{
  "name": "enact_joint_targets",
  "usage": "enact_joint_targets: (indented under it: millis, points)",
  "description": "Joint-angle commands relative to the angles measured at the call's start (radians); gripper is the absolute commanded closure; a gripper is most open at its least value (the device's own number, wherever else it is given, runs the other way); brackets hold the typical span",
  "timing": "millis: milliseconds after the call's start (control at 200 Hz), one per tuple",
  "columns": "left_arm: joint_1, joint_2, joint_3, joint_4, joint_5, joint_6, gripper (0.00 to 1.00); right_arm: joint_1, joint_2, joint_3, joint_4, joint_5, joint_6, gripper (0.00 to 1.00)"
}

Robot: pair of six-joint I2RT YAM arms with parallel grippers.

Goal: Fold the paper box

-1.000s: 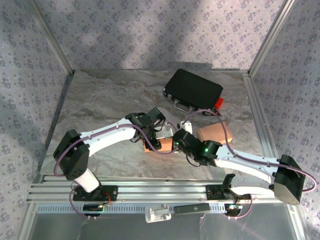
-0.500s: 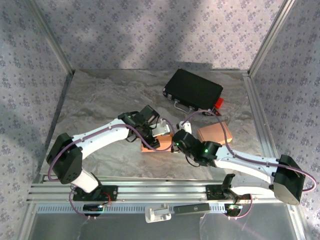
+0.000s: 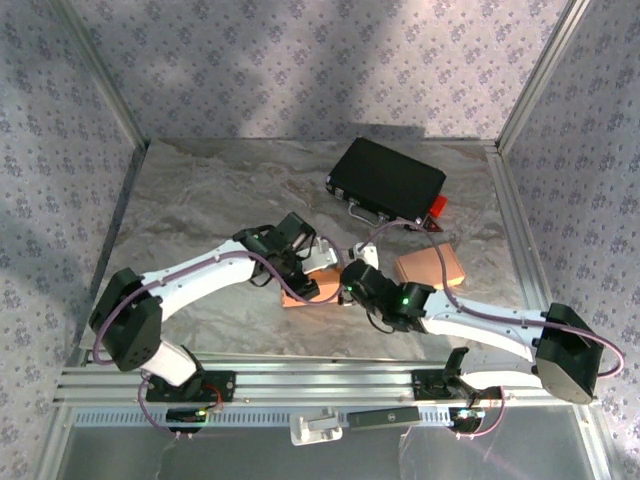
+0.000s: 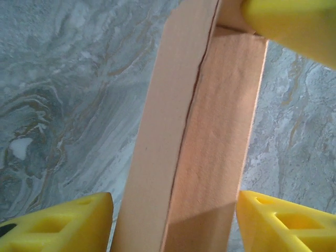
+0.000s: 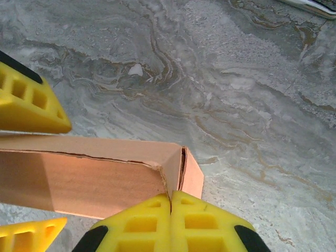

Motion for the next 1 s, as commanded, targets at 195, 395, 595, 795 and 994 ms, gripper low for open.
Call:
enact_joint_targets:
  millis: [195,395,595,795,994]
  points:
    - [-0.003,-0.214,-0.028,0.025,-0.029,-0.158,0.31,0.028,0.005,0.033,-0.081,0.052,-0.016,1.0]
    - [0.001,-0.386,-0.016,-0.056,-0.118,-0.358,0.27,0.038,0.009,0.059,-0.106,0.06,-0.021,1.0]
    - [0.003,-0.413,-0.009,-0.28,-0.244,-0.554,0.4,0.039,0.009,0.071,-0.122,0.059,-0.021,1.0]
    - [0.004,-0.437,-0.101,-0.233,-0.259,-0.65,0.46,0.04,0.012,0.067,-0.119,0.058,-0.017,1.0]
    - [0.004,-0.374,-0.125,-0.153,-0.224,-0.673,0.55,0.04,0.006,0.071,-0.125,0.059,-0.019,1.0]
